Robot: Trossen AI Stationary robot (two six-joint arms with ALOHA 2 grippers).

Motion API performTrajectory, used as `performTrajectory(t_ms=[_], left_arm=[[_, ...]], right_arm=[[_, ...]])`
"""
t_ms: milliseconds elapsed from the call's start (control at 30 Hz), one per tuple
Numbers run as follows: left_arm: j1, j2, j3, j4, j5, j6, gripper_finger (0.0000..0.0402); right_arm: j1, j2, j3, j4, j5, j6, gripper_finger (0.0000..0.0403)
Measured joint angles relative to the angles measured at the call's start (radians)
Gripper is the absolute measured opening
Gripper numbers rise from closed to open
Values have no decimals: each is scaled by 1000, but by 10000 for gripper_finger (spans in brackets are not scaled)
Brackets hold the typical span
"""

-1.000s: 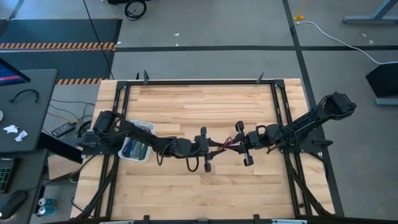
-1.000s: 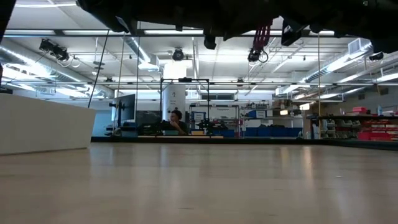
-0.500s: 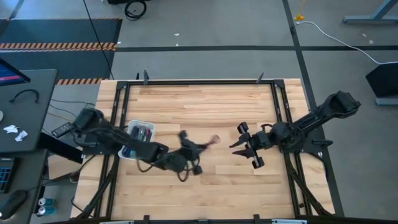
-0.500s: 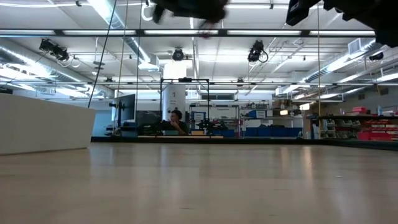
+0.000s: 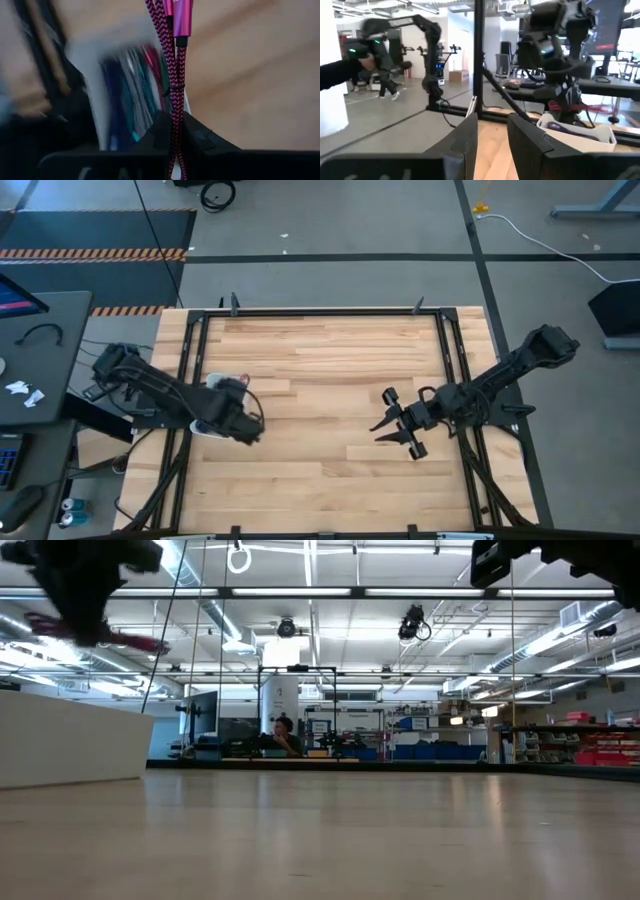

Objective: Pick and place USB-C Cables
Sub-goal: Put the pink charger cable into the white bin, then return to Home Position

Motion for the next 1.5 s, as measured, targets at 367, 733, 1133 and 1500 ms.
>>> performTrajectory(t_ms=[367, 733, 1133, 1500], left_arm=[[50, -245, -489, 304, 184, -139, 28], [138, -274, -535, 352, 212, -3, 166], [72, -275, -192, 462, -266, 324, 207], [311, -250, -190, 1132, -242, 1062, 116]], right_arm=[[43, 0, 0, 4, 2, -12, 110], [48, -47, 0, -8, 4, -5, 110], [47, -501, 0, -750, 5, 340, 100], [-238, -909, 0, -1008, -35, 190, 8]])
